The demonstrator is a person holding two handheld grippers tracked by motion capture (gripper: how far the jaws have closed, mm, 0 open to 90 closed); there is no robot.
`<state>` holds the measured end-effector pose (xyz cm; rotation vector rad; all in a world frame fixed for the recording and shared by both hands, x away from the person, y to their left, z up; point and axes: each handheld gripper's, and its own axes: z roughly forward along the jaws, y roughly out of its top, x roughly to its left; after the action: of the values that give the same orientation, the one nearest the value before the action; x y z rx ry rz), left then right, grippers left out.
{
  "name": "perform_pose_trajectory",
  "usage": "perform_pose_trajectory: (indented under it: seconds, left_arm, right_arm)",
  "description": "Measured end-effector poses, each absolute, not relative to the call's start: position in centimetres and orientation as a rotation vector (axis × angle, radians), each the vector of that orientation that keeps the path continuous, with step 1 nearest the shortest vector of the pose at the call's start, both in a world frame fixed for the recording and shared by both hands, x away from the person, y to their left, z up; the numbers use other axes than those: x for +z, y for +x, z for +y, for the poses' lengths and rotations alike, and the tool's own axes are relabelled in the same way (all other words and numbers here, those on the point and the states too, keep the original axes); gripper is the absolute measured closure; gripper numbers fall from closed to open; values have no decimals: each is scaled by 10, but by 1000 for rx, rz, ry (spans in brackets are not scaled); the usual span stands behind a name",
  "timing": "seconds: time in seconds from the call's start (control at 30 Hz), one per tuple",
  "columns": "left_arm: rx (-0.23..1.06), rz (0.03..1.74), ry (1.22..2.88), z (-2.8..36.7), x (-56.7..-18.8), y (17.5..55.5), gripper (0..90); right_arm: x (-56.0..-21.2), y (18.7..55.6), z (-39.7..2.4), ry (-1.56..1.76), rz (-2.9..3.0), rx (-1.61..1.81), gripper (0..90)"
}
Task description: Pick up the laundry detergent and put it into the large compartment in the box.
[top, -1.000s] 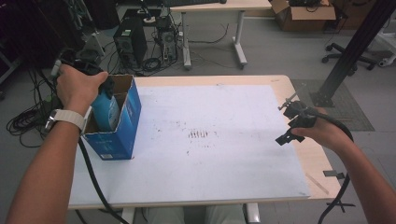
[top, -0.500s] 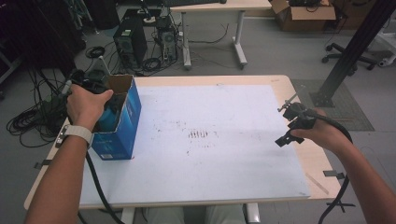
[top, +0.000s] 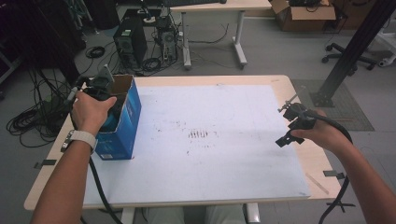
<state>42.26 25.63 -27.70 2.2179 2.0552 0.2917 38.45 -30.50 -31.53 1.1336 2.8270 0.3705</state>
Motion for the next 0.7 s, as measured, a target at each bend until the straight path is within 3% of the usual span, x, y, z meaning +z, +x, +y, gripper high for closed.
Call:
perform_pose_trajectory:
  seconds: [0.7]
  left_arm:
    - [259,2056,2203,259,-281,426,344]
  right_arm:
    - [-317,384,-303,1136,2832,368,113]
